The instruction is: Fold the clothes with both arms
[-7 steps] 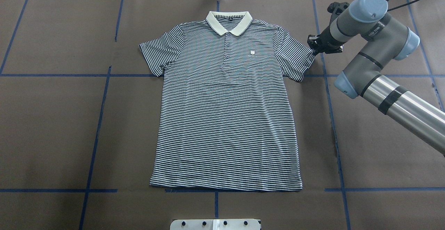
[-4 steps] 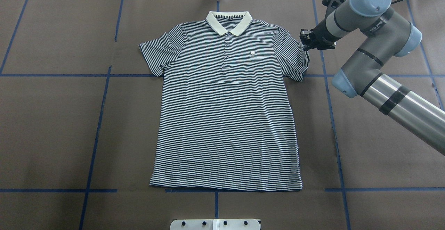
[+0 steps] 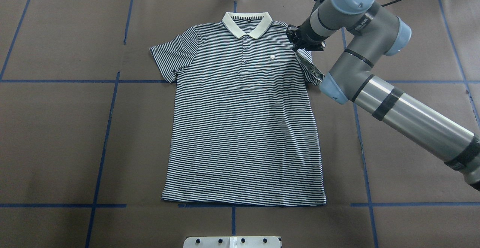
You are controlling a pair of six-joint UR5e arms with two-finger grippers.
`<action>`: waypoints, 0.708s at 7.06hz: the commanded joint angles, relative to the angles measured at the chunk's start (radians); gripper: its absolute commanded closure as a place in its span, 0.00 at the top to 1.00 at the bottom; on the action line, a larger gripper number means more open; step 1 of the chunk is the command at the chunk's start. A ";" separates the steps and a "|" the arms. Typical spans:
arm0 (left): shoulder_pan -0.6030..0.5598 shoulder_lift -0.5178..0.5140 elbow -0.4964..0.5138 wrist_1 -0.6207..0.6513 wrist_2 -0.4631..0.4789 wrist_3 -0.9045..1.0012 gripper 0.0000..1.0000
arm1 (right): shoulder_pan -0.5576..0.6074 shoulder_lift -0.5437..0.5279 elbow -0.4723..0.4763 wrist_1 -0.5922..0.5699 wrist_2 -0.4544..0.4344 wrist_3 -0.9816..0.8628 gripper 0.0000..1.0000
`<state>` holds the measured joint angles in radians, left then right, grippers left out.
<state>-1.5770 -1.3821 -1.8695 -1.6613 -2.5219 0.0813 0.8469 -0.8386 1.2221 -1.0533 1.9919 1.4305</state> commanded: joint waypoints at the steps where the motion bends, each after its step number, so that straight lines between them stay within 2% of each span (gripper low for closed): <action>1: 0.000 0.000 -0.005 0.000 0.000 0.000 1.00 | -0.014 0.087 -0.099 -0.010 -0.050 0.010 0.00; 3: 0.000 0.000 -0.007 0.000 0.000 0.000 1.00 | -0.022 0.145 -0.179 -0.008 -0.082 0.010 0.00; 5: 0.000 0.000 -0.004 0.000 0.000 0.000 1.00 | -0.037 0.145 -0.188 -0.005 -0.113 0.008 0.00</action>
<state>-1.5769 -1.3821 -1.8750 -1.6613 -2.5219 0.0813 0.8191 -0.6974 1.0446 -1.0603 1.9008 1.4401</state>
